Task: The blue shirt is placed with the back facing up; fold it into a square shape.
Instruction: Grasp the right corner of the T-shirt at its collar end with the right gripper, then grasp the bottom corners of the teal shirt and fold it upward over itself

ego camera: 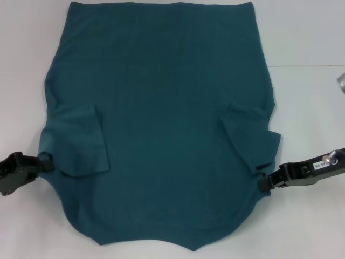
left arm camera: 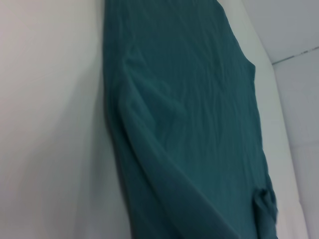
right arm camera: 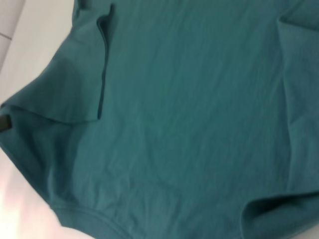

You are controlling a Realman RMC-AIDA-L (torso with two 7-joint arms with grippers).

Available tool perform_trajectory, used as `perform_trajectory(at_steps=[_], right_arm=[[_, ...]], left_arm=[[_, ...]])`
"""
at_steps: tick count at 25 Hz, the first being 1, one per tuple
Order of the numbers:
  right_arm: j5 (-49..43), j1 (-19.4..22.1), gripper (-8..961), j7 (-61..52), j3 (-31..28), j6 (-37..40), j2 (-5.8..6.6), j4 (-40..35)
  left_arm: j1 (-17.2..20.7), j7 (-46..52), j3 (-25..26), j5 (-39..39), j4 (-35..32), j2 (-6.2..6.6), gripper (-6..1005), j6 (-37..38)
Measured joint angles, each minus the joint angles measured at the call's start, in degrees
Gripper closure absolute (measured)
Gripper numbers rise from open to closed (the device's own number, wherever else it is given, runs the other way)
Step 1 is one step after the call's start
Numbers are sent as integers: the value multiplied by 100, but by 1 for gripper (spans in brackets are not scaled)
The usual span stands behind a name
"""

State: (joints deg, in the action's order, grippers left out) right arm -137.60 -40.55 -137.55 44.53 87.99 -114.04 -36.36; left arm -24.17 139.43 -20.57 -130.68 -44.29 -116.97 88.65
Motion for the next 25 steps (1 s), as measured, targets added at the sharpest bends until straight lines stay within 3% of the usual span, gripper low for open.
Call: perform_trajectory(at_steps=[10, 19, 25], right_arm=[[-2, 269, 932, -15, -98, 774, 284, -73], [-89, 739, 933, 17, -97, 1410, 328, -93], [-90, 1071, 933, 55, -152, 1441, 285, -361]], left_arm=[[181, -163, -13, -360, -239, 50, 958, 583], [364, -254, 18, -855, -676, 78, 958, 1344], [570, -274, 25, -886, -867, 74, 957, 1629]])
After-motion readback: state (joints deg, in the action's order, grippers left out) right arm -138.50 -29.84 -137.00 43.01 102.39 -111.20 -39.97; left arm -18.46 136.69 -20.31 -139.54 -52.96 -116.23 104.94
